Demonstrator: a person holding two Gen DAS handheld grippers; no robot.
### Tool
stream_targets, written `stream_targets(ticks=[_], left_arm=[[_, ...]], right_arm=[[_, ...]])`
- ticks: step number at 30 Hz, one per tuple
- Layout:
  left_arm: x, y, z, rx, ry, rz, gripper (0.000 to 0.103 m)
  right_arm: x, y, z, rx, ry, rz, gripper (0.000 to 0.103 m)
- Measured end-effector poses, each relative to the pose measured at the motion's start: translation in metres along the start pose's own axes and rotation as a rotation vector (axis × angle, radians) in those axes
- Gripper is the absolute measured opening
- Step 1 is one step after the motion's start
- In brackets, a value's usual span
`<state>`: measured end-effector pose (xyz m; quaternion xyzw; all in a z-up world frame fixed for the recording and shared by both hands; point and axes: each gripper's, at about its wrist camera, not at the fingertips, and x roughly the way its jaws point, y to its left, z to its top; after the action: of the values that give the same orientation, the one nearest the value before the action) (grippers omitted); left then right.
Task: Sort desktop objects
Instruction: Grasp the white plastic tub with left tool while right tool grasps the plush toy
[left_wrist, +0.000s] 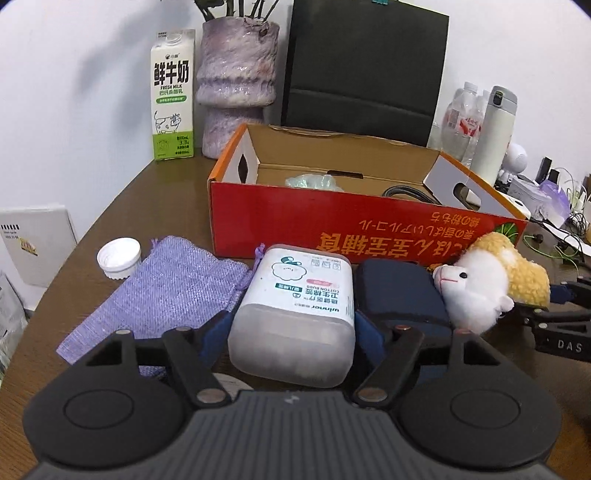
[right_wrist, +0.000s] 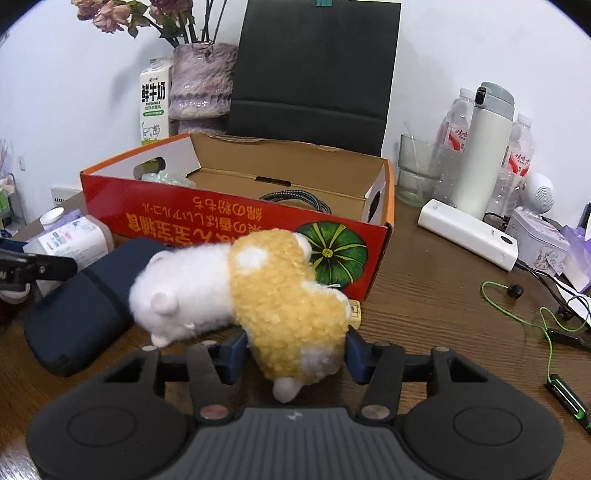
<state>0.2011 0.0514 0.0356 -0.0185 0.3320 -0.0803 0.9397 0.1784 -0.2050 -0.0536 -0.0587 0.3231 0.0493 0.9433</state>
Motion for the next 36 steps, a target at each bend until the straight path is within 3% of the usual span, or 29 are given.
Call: stream_targets(ticks=[4, 6, 8, 10, 15, 18, 21, 22, 23, 25, 30, 36], left_arm=[[0.002, -0.003, -0.002, 0.001, -0.001, 0.004, 0.074], [0.002, -0.002, -0.002, -0.004, -0.002, 0.001, 0.074], [0.003, -0.002, -0.001, -0.011, -0.002, -0.001, 0.074], [0.003, -0.002, -0.001, -0.013, -0.003, 0.0, 0.074], [0.005, -0.005, 0.001, -0.015, -0.006, 0.018, 0.076], [0.007, -0.006, 0.002, -0.018, -0.006, 0.026, 0.076], [0.009, -0.007, 0.002, -0.017, -0.005, 0.025, 0.076], [0.008, -0.008, 0.002, -0.015, -0.005, 0.025, 0.076], [0.008, -0.008, 0.001, -0.012, -0.006, 0.027, 0.076], [0.008, -0.009, 0.001, -0.011, -0.005, 0.023, 0.07], [0.003, -0.01, -0.001, -0.025, -0.018, 0.047, 0.068], [-0.019, -0.007, 0.0, -0.088, -0.095, -0.003, 0.066]], right_arm=[[-0.003, 0.002, -0.001, -0.008, 0.0, -0.001, 0.049], [-0.005, 0.001, -0.003, -0.005, 0.014, -0.004, 0.054], [-0.01, 0.001, -0.005, -0.019, 0.017, -0.025, 0.07], [-0.016, 0.001, -0.004, -0.036, -0.014, -0.052, 0.077], [-0.018, 0.012, 0.007, -0.154, -0.088, -0.105, 0.086], [-0.007, 0.017, 0.012, -0.207, -0.087, -0.087, 0.086], [0.0, 0.018, 0.012, -0.203, -0.059, -0.034, 0.077], [0.001, 0.017, 0.01, -0.202, -0.046, -0.006, 0.059], [0.002, 0.018, 0.008, -0.203, -0.044, -0.008, 0.056], [-0.002, 0.017, 0.007, -0.201, -0.055, 0.003, 0.052], [-0.008, 0.015, 0.001, -0.141, -0.072, -0.004, 0.049], [-0.027, 0.013, -0.005, -0.09, -0.132, -0.029, 0.046]])
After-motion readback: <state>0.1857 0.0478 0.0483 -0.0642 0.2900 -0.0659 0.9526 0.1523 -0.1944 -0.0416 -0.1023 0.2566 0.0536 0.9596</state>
